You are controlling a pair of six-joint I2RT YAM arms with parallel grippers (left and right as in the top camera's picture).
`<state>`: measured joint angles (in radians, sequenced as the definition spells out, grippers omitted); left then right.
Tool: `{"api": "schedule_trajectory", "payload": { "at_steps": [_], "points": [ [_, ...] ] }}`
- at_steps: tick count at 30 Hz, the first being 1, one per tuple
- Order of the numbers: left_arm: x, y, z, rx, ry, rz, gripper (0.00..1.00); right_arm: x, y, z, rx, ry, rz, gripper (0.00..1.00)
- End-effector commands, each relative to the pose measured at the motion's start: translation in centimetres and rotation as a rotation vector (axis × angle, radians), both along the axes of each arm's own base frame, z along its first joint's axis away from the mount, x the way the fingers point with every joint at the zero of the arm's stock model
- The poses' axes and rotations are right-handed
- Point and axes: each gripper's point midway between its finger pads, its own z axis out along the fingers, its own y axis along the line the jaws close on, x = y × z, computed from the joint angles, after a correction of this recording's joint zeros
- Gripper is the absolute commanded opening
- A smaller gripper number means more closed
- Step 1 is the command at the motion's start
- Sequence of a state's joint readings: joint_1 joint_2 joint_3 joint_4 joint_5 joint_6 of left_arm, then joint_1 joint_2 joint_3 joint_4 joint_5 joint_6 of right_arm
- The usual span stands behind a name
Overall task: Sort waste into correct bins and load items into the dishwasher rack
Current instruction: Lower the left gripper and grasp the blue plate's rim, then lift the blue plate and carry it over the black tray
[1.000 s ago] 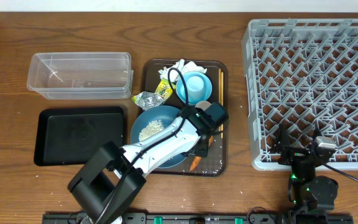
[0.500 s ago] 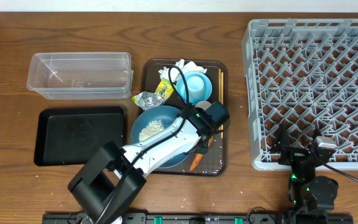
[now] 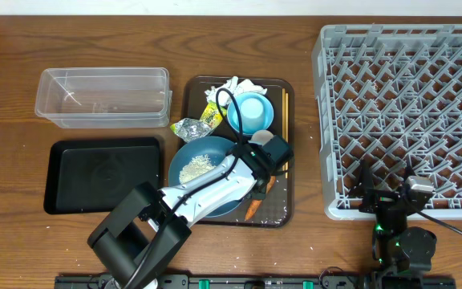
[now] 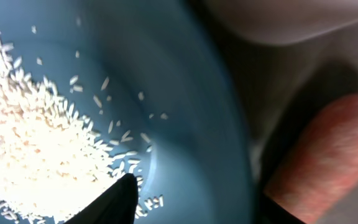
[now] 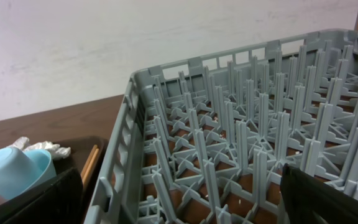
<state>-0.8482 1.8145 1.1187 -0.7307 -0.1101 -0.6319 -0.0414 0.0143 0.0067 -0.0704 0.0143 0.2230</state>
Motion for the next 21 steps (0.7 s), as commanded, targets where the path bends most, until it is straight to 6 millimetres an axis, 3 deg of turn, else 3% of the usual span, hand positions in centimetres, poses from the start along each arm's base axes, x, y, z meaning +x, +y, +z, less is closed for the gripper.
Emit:
{"api": "schedule_trajectory", "payload": {
  "at_steps": [1,5,13,18,21],
  "points": [
    [0.0,0.4,-0.5,0.024,-0.004,0.004,0.48,-0.1,-0.4,0.0,-0.007,-0.002,-0.014,0.99],
    [0.5,0.6,-0.4,0.038,-0.032,0.006,0.45,-0.1,-0.4,0.0,-0.007,-0.002,-0.014,0.99],
    [0.8,0.5,0.5,0.025,-0.057,-0.001,0.23,-0.1,-0.4,0.0,-0.007,-0.002,-0.014,0.99],
    [1.1,0.1,2.2,-0.005,-0.086,-0.026,0.08,-0.1,-0.4,0.0,-0.007,-0.002,-0.014,0.99],
    [1.4,-0.2,3.8,-0.035,-0.115,-0.033,0.06,-0.1,-0.4,0.0,-0.007,-0.002,-0.014,0.99]
  ]
}}
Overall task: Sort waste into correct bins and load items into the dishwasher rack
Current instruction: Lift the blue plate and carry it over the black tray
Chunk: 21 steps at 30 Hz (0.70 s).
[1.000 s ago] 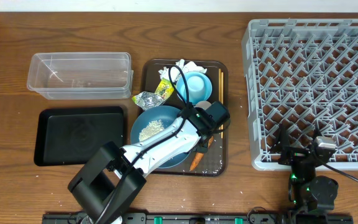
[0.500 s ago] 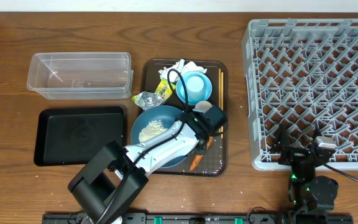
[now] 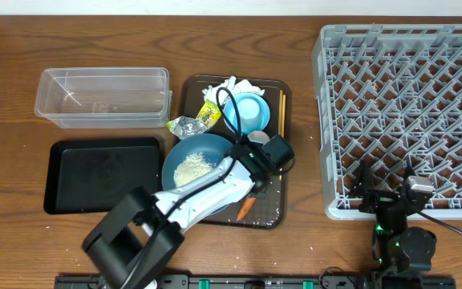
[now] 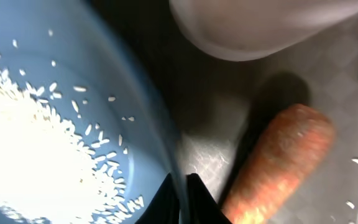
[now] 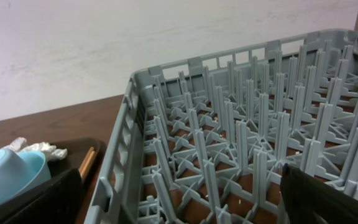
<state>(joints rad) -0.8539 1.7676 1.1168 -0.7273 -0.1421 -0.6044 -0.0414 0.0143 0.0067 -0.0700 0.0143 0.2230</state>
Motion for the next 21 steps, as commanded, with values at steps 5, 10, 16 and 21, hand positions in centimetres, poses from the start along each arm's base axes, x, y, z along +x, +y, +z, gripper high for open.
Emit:
{"api": "schedule_trajectory", "payload": {
  "at_steps": [5,10,16,21],
  "points": [
    [1.0,-0.3,5.0,-0.084,-0.115,-0.015,0.06,-0.1,-0.4,0.0,-0.007,-0.001,-0.014,0.99],
    [1.1,-0.2,7.6,-0.139,-0.167,-0.015,0.06,-0.1,-0.4,0.0,-0.007,-0.001,-0.014,0.99],
    [1.8,0.9,10.5,-0.173,-0.249,0.005,0.06,-0.1,-0.4,0.0,-0.007,-0.001,-0.014,0.99],
    [3.0,2.6,11.9,-0.182,-0.285,0.033,0.06,-0.1,-0.4,0.0,-0.007,-0.001,-0.014,0.99]
  ]
}}
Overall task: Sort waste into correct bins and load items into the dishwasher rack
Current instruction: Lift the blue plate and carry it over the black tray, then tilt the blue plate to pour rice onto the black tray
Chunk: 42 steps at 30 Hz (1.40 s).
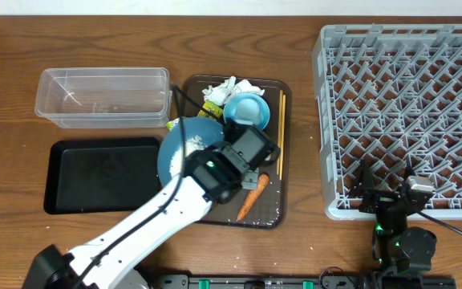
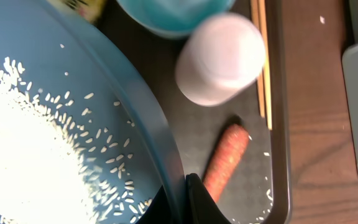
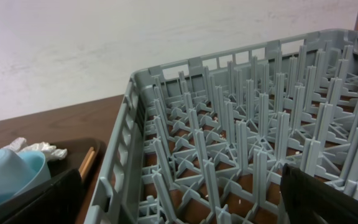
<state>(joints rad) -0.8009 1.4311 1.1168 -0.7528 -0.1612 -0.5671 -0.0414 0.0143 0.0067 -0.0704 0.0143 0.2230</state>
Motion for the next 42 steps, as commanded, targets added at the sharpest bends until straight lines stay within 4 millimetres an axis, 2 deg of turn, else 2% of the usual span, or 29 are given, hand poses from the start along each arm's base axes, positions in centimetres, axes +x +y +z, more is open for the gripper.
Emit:
{"api": "schedule_trajectory", "payload": {
  "at_steps": [1,8,15,22,30,34,38,42],
  "points": [
    [1.7,1.9,1.5,0.018,-0.060,0.037,0.06,-0.1,-0.4,0.0,-0.007,-0.002,-0.014,0.99],
    [4.9,6.9,2.1,0.007,-0.080,0.197,0.06,-0.1,-0.4,0.0,-0.007,-0.002,-0.014,0.99],
    [7.6,10.0,3.4,-0.092,-0.109,0.250,0.06,-0.1,-0.4,0.0,-0.007,-0.002,-0.014,0.99],
    [9.5,15.0,3.9,-0.181,-0.110,0.389,0.06,-0.1,-0.4,0.0,-0.007,-0.002,-0.014,0.99],
    [9.8,18.3,4.7,-0.446,-0.046,0.455,0.06,-0.1,-0.4,0.0,-0.007,-0.002,-0.014,0.99],
    [9.7,19.9,5.2,-0.521,-0.044,0.474,0.06,-0.1,-0.4,0.0,-0.007,-0.002,-0.014,0.99],
    [9.2,20.7,5.5,-0.607,-0.020,0.488,0.06,-0.1,-0.4,0.0,-0.007,-0.002,-0.014,0.99],
    [8.2,22.3,5.1,-0.630,0.018,0.556,0.06,-0.1,-0.4,0.0,-0.007,-0.002,-0.014,0.99]
  ]
}}
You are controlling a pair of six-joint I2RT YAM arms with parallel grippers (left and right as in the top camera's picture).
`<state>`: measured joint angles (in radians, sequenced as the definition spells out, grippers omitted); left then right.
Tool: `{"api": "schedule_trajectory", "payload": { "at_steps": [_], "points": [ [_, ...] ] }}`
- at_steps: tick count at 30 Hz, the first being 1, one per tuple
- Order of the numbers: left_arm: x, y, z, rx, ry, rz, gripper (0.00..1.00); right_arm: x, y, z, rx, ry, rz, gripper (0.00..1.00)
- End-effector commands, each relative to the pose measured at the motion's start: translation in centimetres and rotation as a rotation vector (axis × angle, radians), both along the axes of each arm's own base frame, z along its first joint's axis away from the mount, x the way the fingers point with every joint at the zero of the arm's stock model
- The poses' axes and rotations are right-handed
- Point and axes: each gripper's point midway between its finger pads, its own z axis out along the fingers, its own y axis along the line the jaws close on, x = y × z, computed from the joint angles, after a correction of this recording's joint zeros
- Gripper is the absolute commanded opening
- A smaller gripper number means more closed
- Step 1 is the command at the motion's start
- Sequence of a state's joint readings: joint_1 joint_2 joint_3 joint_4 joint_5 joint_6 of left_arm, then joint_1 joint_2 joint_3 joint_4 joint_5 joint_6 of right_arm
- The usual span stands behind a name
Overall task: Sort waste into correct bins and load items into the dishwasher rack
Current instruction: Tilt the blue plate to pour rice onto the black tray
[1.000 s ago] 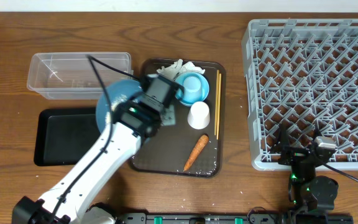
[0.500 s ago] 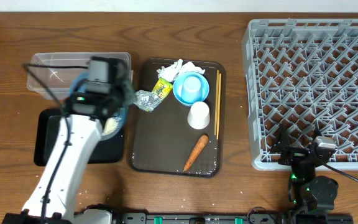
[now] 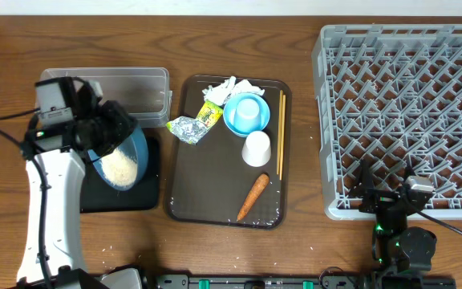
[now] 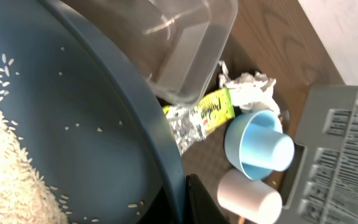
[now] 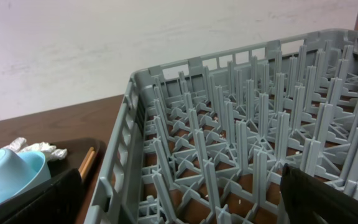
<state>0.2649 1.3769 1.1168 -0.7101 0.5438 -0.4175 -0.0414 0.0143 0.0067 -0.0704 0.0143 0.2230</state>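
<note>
My left gripper (image 3: 109, 128) is shut on the rim of a blue bowl (image 3: 123, 160) holding white rice (image 4: 5, 155). The bowl hangs tilted over the black tray (image 3: 127, 201) at the left. In the left wrist view the fingers (image 4: 194, 196) pinch the bowl's rim (image 4: 166, 155). The brown tray (image 3: 215, 185) carries a blue cup (image 3: 245, 115), a white cup (image 3: 257, 148), a carrot (image 3: 253, 197), chopsticks (image 3: 280, 132), crumpled foil (image 3: 187, 128), a yellow wrapper (image 3: 209, 115) and tissue (image 3: 231, 84). My right gripper (image 5: 179, 205) stands open at the front edge of the grey dishwasher rack (image 3: 407, 104).
A clear plastic container (image 3: 107, 84) lies just behind the black tray, close to the bowl and my left arm. The rack (image 5: 229, 143) fills the table's right side. Bare wood lies between the brown tray and the rack.
The left arm has gone from over the brown tray's left part to the far left. The bowl of rice it holds is now over the black tray. The right arm has not moved.
My left gripper first stood open astride the bowl's rim on the brown tray. It then shut on the rim, with the bowl shifted slightly left. Later the bowl was raised above the tray, baring the carrot and white cup. Now it hangs over the black tray.
</note>
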Motion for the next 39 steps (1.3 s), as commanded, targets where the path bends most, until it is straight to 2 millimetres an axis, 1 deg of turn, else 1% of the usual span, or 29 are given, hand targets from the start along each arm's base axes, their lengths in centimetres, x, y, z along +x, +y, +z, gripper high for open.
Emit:
{"api": "schedule_trajectory", "payload": {
  "at_steps": [1,4,7,14,19,22,26,30,35,38,39],
  "points": [
    [-0.4,0.3,1.4,-0.053,-0.034,-0.006,0.06,-0.1,-0.4,0.0,-0.007,-0.002,-0.014,0.99],
    [-0.6,0.9,1.8,-0.104,-0.046,0.005,0.06,-0.1,-0.4,0.0,-0.007,-0.002,-0.014,0.99],
    [-0.7,1.3,3.0,-0.177,-0.098,-0.012,0.06,-0.1,-0.4,0.0,-0.007,-0.002,-0.014,0.99],
    [-1.2,3.5,4.7,-0.292,-0.177,0.028,0.06,-0.1,-0.4,0.0,-0.007,-0.002,-0.014,0.99],
    [-1.5,4.6,5.6,-0.341,-0.216,0.050,0.06,-0.1,-0.4,0.0,-0.007,-0.002,-0.014,0.99],
    [-1.7,4.7,6.0,-0.378,-0.235,0.045,0.06,-0.1,-0.4,0.0,-0.007,-0.002,-0.014,0.99],
    [-2.3,3.9,6.3,-0.456,-0.234,0.030,0.06,-0.1,-0.4,0.0,-0.007,-0.002,-0.014,0.99],
    [-2.2,5.1,5.4,-0.417,-0.223,0.067,0.06,-0.1,-0.4,0.0,-0.007,-0.002,-0.014,0.99],
    [-2.6,5.2,5.9,-0.452,-0.247,0.058,0.06,-0.1,-0.4,0.0,-0.007,-0.002,-0.014,0.99],
    [-3.2,4.0,6.9,-0.527,-0.270,0.012,0.06,-0.1,-0.4,0.0,-0.007,-0.002,-0.014,0.99],
    [-3.2,3.9,7.0,-0.522,-0.285,-0.003,0.06,-0.1,-0.4,0.0,-0.007,-0.002,-0.014,0.99]
  ]
}}
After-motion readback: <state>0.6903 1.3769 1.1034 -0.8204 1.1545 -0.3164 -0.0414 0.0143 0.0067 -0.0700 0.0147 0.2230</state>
